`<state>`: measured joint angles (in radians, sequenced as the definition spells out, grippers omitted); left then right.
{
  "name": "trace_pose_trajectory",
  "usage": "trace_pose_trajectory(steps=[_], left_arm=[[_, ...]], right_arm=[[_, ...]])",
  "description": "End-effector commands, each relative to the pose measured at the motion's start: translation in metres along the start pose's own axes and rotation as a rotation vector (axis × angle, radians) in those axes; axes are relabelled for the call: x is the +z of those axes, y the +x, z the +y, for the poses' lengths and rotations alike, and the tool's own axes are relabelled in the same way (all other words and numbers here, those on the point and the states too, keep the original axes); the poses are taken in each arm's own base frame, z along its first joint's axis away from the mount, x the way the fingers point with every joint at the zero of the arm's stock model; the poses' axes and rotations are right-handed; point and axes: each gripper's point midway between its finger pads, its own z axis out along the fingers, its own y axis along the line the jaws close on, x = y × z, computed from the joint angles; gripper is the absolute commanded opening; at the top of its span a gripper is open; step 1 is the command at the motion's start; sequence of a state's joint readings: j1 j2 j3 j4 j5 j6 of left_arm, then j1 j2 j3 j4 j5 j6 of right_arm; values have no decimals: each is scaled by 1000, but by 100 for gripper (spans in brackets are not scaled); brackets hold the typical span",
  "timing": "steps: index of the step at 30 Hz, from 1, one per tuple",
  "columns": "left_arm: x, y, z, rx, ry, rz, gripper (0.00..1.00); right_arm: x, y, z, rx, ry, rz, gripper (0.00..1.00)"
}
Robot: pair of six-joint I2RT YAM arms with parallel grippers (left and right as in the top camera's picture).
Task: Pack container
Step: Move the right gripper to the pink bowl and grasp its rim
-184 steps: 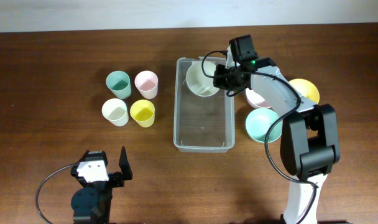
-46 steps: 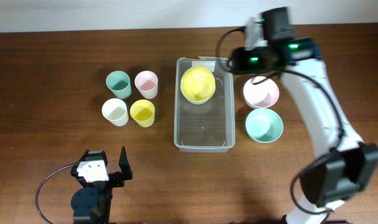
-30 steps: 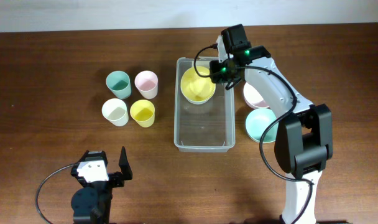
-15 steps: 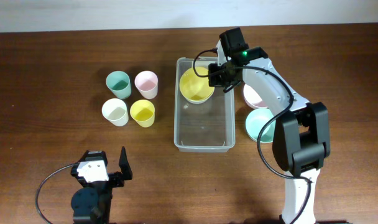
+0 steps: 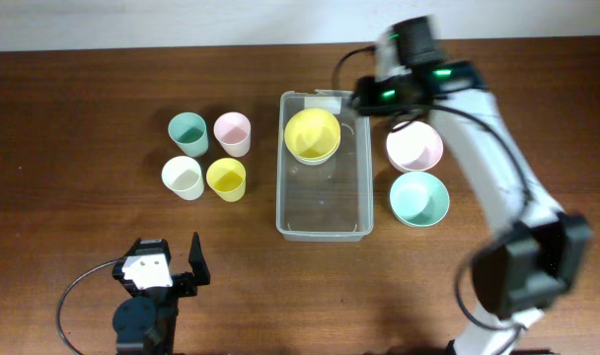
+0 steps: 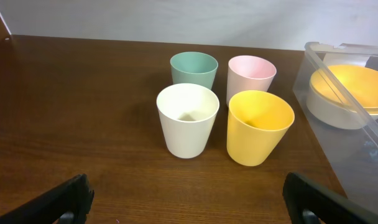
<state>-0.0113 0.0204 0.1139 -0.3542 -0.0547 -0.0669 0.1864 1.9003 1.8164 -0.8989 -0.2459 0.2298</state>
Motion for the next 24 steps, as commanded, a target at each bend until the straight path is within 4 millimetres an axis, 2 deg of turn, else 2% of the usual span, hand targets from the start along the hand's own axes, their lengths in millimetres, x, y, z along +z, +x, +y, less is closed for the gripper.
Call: trace_pose_trajectory(steps=[1, 5, 9, 12, 15, 18, 20, 22, 24], left_arm=[[0, 1, -3, 16, 18, -4, 100], [0, 1, -3, 16, 18, -4, 100], [0, 1, -3, 16, 18, -4, 100], [0, 1, -3, 16, 18, -4, 100], [0, 1, -3, 16, 18, -4, 100], [0, 1, -3, 16, 18, -4, 100], [0, 1, -3, 16, 18, -4, 100], [0, 1, -3, 16, 18, -4, 100], [0, 1, -3, 16, 18, -4, 100]], right_arm=[[-42, -10, -63, 118, 85, -40, 48], [-27, 17, -120, 243, 158, 69, 49], [6, 47, -163, 336, 197, 180, 51], [32, 67, -182, 379, 211, 262, 51], [57, 87, -192, 403, 217, 337, 51], [77, 102, -200, 424, 221, 387, 41], [84, 108, -203, 446, 223, 406, 23], [85, 106, -204, 455, 223, 395, 9], [83, 99, -205, 457, 208, 366, 4]])
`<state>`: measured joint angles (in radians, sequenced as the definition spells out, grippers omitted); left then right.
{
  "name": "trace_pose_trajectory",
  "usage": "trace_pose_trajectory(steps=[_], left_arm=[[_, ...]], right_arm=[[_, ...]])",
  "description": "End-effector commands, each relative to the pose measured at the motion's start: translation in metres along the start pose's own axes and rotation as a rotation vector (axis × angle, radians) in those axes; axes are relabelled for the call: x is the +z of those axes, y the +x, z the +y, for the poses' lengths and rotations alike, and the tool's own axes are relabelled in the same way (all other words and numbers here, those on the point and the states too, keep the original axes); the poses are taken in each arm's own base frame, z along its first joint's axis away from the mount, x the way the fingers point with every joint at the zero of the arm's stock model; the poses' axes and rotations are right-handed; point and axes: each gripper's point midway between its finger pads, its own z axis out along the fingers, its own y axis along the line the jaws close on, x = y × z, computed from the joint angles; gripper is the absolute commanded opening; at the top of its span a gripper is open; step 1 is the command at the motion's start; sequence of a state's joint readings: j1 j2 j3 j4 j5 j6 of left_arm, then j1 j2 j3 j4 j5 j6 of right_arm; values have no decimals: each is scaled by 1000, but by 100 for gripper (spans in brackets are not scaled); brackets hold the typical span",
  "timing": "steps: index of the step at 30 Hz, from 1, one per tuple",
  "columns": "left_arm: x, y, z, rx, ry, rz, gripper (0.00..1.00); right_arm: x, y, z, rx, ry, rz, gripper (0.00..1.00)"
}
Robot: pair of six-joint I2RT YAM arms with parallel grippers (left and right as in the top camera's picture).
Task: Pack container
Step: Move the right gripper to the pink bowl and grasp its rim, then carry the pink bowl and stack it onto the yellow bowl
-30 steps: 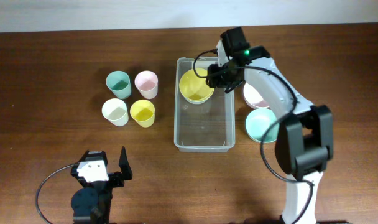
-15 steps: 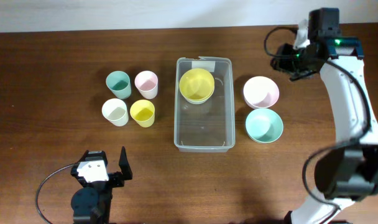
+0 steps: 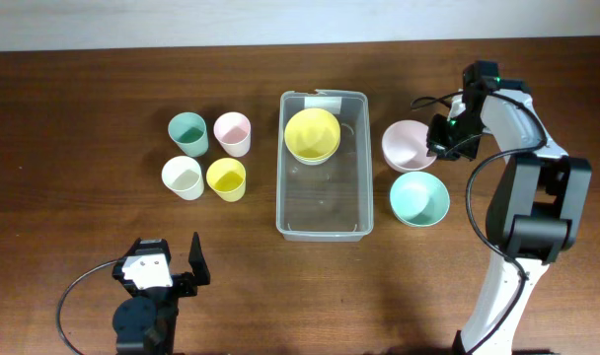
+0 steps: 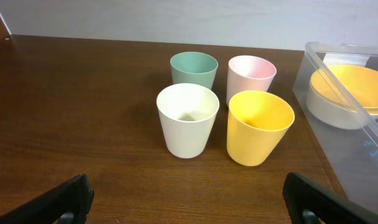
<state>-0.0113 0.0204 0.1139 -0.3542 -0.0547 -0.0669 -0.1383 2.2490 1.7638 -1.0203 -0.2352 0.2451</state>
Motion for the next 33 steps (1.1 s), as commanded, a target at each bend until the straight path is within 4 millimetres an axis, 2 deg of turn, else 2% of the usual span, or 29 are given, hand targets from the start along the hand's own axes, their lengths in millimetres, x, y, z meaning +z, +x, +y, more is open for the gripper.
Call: trace_pose_trajectory(steps=[1, 2, 5, 8, 9, 10, 12, 14, 16, 18, 20, 23, 27, 29, 30, 32, 33], left_arm=[[0, 1, -3, 16, 18, -4, 100], [0, 1, -3, 16, 18, -4, 100], [0, 1, -3, 16, 18, -4, 100], [0, 1, -3, 16, 18, -4, 100], [0, 1, -3, 16, 18, -4, 100], [0, 1, -3, 16, 18, -4, 100], [0, 1, -3, 16, 18, -4, 100], [0, 1, -3, 16, 18, -4, 100], [0, 1, -3, 16, 18, -4, 100], [0, 1, -3, 16, 18, -4, 100], [0, 1, -3, 16, 18, -4, 100], [0, 1, -3, 16, 18, -4, 100], [0, 1, -3, 16, 18, -4, 100], [0, 1, -3, 16, 18, -4, 100], [0, 1, -3, 16, 18, -4, 100], [0, 1, -3, 16, 18, -4, 100], [0, 1, -3, 16, 18, -4, 100]], right_arm=[[-10, -8, -2, 18, -28, -37, 4], [-13, -11, -2, 20, -37, -49, 4], [-46, -22, 0, 7, -102, -126, 4], [-106, -22, 36, -75, -312, -216, 4], [-117, -20, 43, -88, -346, -229, 4], [-148, -10, 67, -137, -434, -263, 4], [-177, 5, 95, -206, -499, -295, 4], [-199, 27, 128, -294, -523, -323, 4], [-205, 48, 158, -377, -514, -329, 4], [-189, 64, 181, -429, -400, -336, 4], [-164, 67, 193, -467, -258, -355, 4], [-131, 67, 210, -518, -166, -362, 4], [-86, 46, 214, -483, -95, -374, 4], [-58, 29, 213, -469, -97, -371, 4], [-48, 24, 212, -468, -98, -364, 15], [-32, 27, 214, -546, -123, -323, 53], [-30, 34, 219, -596, -156, -299, 58]])
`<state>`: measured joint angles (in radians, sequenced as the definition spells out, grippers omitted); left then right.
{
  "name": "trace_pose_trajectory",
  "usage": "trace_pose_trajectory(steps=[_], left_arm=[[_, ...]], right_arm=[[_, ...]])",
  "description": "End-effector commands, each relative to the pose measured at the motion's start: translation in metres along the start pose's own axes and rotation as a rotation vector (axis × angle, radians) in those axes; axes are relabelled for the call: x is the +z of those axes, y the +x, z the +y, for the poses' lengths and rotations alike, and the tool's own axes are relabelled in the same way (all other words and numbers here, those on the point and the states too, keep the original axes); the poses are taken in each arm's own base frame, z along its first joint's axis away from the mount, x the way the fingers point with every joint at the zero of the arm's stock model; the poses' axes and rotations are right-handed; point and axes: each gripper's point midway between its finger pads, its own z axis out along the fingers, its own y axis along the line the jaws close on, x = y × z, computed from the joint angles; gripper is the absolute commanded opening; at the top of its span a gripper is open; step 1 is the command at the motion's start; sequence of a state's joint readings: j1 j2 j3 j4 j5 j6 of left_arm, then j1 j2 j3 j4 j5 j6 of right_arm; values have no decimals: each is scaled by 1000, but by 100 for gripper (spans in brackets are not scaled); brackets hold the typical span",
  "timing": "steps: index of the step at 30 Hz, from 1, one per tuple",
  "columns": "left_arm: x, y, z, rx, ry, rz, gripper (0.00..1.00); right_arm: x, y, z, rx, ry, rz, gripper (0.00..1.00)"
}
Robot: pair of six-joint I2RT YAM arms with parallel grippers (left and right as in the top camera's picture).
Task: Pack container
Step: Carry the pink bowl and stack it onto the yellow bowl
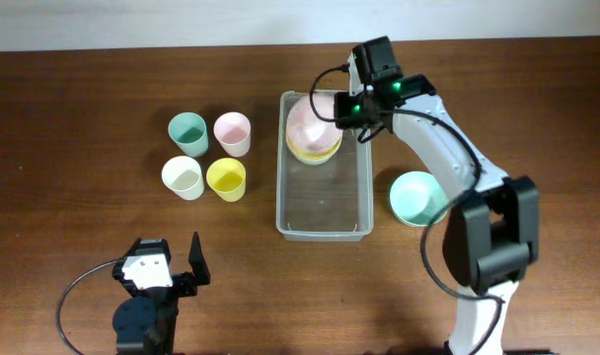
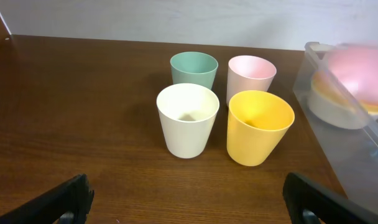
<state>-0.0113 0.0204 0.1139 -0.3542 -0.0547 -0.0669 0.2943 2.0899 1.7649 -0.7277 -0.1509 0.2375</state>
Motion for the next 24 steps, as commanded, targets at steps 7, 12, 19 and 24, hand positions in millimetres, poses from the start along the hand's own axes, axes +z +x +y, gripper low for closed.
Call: trace_pose_trajectory(steps=[7, 12, 19, 24], left_arm=[[0, 1, -3, 16, 18, -4, 100], [0, 1, -3, 16, 18, -4, 100], [0, 1, -3, 16, 18, -4, 100], [0, 1, -3, 16, 18, -4, 100]], right_arm=[[-62, -5, 14, -104, -114, -21, 59], [-126, -23, 16, -52, -128, -142, 42], [-73, -13, 17, -71, -74, -70, 52], [-18, -2, 6, -57, -63, 5, 51]])
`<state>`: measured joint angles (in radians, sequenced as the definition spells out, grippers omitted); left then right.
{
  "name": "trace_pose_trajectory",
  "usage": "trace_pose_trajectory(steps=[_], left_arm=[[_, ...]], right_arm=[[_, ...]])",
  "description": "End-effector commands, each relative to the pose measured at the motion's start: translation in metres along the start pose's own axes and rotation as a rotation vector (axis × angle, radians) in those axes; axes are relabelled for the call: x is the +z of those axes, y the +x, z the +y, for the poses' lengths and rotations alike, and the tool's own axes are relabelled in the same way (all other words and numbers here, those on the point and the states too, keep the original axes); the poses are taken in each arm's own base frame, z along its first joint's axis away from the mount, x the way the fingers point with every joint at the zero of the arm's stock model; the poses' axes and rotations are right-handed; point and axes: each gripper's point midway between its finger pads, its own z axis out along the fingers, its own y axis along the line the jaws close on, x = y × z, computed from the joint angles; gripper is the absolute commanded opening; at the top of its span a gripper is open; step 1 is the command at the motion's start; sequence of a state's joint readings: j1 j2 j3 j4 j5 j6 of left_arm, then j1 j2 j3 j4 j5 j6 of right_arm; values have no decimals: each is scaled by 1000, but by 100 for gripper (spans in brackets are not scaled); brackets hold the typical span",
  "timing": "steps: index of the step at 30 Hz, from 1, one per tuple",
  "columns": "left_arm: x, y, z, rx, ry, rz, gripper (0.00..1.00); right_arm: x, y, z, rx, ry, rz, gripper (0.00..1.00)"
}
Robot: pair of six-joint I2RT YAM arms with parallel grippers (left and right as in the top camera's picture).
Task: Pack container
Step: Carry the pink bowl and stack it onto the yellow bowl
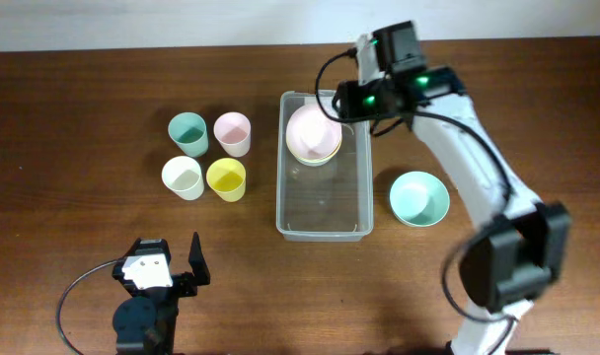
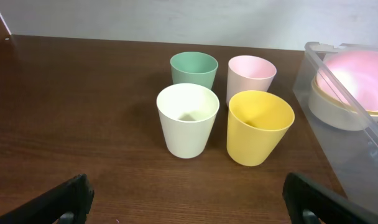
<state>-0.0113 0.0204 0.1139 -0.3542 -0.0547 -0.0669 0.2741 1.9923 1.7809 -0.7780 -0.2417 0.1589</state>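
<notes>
The clear plastic container (image 1: 323, 222) lies mid-table, also seen in the left wrist view as the container (image 2: 357, 134). A pink bowl (image 1: 313, 130) is nested on a yellow bowl in the container's far end, with a white bowl (image 2: 331, 107) under them. A teal bowl (image 1: 419, 197) sits on the table to the right. My right gripper (image 1: 353, 99) hovers over the container's far right corner, apart from the pink bowl, apparently open and empty. My left gripper (image 2: 190, 208) is open low over the wood, with nothing between its fingers.
A green cup (image 1: 187, 132), a pink cup (image 1: 232, 132), a white cup (image 1: 183, 177) and a yellow cup (image 1: 226, 179) stand grouped left of the container. The table's far edge runs just behind the container.
The pink bowl, held tilted over the yellow bowl by my right gripper, now rests level in the stack. The right gripper has let go and drawn back to the right. The left arm stayed put.
The pink bowl first sat on the table right of the container, with my right gripper near the container's far corner. Then the gripper was at the pink bowl. Later it held the bowl over the yellow one in the container. Now the bowl lies nested there, released.
</notes>
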Motion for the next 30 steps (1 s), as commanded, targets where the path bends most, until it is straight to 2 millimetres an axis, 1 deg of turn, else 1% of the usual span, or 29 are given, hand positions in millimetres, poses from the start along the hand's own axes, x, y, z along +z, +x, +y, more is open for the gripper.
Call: trace_pose_trajectory(steps=[1, 3, 4, 5, 7, 9, 10, 11, 13, 16, 19, 21, 22, 23, 24, 27, 28, 29, 30], left_arm=[[0, 1, -3, 16, 18, -4, 100], [0, 1, -3, 16, 18, -4, 100], [0, 1, -3, 16, 18, -4, 100], [0, 1, -3, 16, 18, -4, 100], [0, 1, -3, 16, 18, -4, 100], [0, 1, -3, 16, 18, -4, 100], [0, 1, -3, 16, 18, -4, 100], [0, 1, -3, 16, 18, -4, 100], [0, 1, -3, 16, 18, -4, 100], [0, 1, -3, 16, 18, -4, 100], [0, 1, -3, 16, 18, -4, 100], [0, 1, -3, 16, 18, -4, 100], [0, 1, -3, 16, 18, -4, 100], [0, 1, -3, 16, 18, -4, 100], [0, 1, -3, 16, 18, -4, 100], [0, 1, -3, 16, 18, -4, 100], [0, 1, -3, 16, 18, -4, 100], [0, 1, -3, 16, 18, -4, 100], [0, 1, -3, 16, 18, -4, 99]], right_arm=[[35, 17, -13, 22, 27, 67, 51], [50, 25, -18, 29, 31, 94, 51], [58, 28, -21, 31, 33, 105, 45], [60, 29, -21, 32, 34, 110, 39], [68, 34, -24, 41, 34, 125, 19], [73, 37, -22, 46, 16, 134, 9], [74, 38, -20, 49, 2, 140, 6], [78, 41, -16, 83, -20, 153, 4], [80, 44, -13, 116, -44, 165, 4], [80, 44, -12, 124, -46, 165, 4], [76, 41, -14, 129, -48, 159, 4], [70, 39, -15, 138, -52, 157, 4], [65, 38, -15, 140, -51, 153, 6], [56, 34, -15, 140, -50, 148, 17], [50, 31, -15, 140, -47, 144, 17], [12, 17, -14, 140, -12, 113, 19], [0, 14, -12, 140, -8, 104, 22], [-19, 11, -11, 138, 12, 94, 32], [-42, 11, -11, 135, 46, 87, 37]])
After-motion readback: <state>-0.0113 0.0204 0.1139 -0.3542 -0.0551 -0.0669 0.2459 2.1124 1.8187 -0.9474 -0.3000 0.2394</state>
